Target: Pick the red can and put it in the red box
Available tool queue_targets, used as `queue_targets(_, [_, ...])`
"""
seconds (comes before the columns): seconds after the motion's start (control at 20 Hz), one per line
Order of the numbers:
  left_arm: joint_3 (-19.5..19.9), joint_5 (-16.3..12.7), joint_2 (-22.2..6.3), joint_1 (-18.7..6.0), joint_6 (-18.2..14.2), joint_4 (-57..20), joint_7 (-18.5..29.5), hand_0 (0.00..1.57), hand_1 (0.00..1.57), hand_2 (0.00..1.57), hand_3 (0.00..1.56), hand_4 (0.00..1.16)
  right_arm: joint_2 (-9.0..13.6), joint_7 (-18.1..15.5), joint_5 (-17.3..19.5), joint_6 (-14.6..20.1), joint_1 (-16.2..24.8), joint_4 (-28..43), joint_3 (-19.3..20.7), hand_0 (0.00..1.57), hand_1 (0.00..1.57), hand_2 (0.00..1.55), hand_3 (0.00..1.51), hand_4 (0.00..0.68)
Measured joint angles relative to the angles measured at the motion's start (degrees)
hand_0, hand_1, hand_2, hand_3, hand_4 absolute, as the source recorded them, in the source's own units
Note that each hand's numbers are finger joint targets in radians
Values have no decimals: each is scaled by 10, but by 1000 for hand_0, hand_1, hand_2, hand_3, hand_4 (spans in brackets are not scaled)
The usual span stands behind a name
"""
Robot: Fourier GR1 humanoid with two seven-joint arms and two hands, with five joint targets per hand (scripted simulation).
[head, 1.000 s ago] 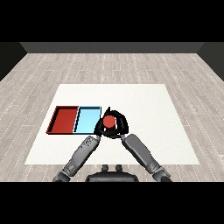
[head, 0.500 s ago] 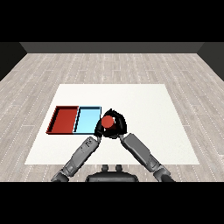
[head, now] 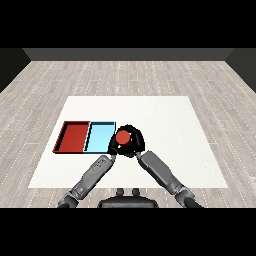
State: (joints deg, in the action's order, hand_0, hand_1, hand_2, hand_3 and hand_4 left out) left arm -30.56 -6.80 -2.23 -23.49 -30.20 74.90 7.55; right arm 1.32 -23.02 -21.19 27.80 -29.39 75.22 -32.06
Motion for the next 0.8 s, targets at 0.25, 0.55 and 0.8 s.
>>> queue_targets(0.25, [-12, -10, -3, -3, -31, -1, 14, 1571, 1571, 1522, 1426, 880, 2, 8, 5, 4, 2, 10, -3, 1516, 1516, 1460, 1398, 544])
queue_targets(0.55, [-15, -21, 0, -5, -31, -4, 26, 1571, 1571, 1546, 1469, 1025, 0, -2, 3, -4, 11, 17, 2, 1402, 1402, 1408, 1370, 471])
queue_targets(0.8, [-15, -33, 4, -10, -31, -6, 33, 1571, 1571, 1569, 1491, 1140, -1, 8, 6, -38, 19, 33, 15, 0, 0, 0, 0, 0])
